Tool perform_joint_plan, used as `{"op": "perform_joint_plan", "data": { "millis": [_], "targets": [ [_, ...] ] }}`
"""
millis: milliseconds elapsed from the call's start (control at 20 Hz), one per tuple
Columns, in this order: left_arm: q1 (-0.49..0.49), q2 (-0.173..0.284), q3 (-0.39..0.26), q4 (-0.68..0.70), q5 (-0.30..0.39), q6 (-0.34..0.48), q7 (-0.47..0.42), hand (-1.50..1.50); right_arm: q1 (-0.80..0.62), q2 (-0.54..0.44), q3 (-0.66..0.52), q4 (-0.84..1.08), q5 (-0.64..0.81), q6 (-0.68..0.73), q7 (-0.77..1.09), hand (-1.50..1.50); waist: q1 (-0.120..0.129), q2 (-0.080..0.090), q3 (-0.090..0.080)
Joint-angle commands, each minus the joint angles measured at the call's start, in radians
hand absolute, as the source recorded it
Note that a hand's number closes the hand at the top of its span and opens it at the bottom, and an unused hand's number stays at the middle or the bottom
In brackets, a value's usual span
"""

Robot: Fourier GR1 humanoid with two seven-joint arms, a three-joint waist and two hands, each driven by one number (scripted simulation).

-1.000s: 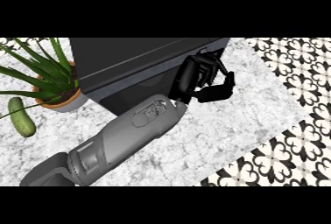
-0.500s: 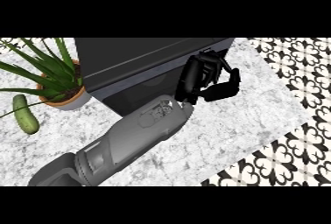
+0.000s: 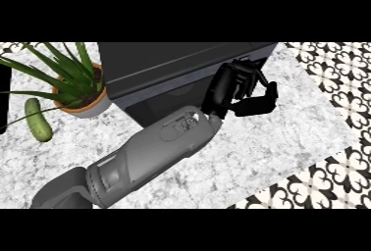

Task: Pick up the milk, place it into the microwave and close the microwave

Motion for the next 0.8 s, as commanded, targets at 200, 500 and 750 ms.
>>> {"op": "perform_joint_plan", "data": {
  "millis": [200, 500, 750],
  "targets": [
    [0.061, 0.082, 0.038, 0.182, 0.04, 0.019, -0.012, 1.5, 0.027, -0.025, -0.051, -0.006, -0.03, -0.011, 0.008, -1.5, 0.064, 0.006, -0.006],
    [0.07, 0.106, 0.035, 0.185, 0.081, -0.006, -0.037, -1.5, 0.06, -0.031, -0.078, -0.012, -0.049, -0.019, 0.016, -1.5, 0.099, 0.002, -0.007],
    [0.073, 0.103, 0.014, 0.19, 0.102, -0.021, -0.049, -1.5, 0.086, -0.039, -0.094, -0.026, -0.068, -0.01, 0.024, -1.5, 0.11, -0.002, -0.006]
  ]
}}
